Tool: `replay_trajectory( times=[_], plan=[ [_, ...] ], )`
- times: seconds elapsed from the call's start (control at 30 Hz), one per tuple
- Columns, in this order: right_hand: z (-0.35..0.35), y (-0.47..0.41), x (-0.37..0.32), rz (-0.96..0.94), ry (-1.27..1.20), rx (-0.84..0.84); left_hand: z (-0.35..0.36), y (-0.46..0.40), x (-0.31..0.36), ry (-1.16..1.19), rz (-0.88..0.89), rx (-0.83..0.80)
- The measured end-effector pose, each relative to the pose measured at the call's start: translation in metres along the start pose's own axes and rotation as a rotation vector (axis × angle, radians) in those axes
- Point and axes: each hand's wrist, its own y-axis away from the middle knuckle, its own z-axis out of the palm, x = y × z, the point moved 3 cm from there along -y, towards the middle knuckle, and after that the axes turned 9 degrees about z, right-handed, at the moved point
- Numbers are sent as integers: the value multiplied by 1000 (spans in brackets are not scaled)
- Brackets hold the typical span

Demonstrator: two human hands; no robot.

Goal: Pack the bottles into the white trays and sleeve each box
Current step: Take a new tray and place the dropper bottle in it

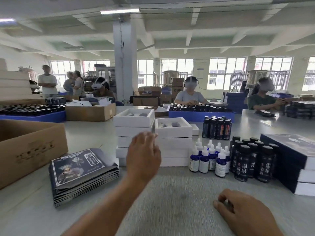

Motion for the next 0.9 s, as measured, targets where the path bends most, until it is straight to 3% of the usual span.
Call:
replay_trajectory(
  times=[0.07,0.17,0.27,0.37,0.57,0.73,0.8,0.9],
  plan=[
    [0,0,1,17,7,-19,-19,-35,-17,-185,56,56],
    [0,0,0,26,6,-13,-32,-75,-47,-463,16,-140],
    [3,0,1,22,-6,-4,-32,-92,-64,-560,-48,-313],
    [5,1,4,10,-18,4,-32,-92,-66,-607,29,-289],
    [7,3,7,-11,-43,56,-51,-73,-41,-440,183,-256],
    [11,1,9,-26,-54,67,-82,22,21,-305,398,-197],
    [12,0,10,-13,-53,75,-85,70,48,-156,535,-242],
    [11,0,11,11,-49,85,-76,113,75,12,663,-464]
  ],
)
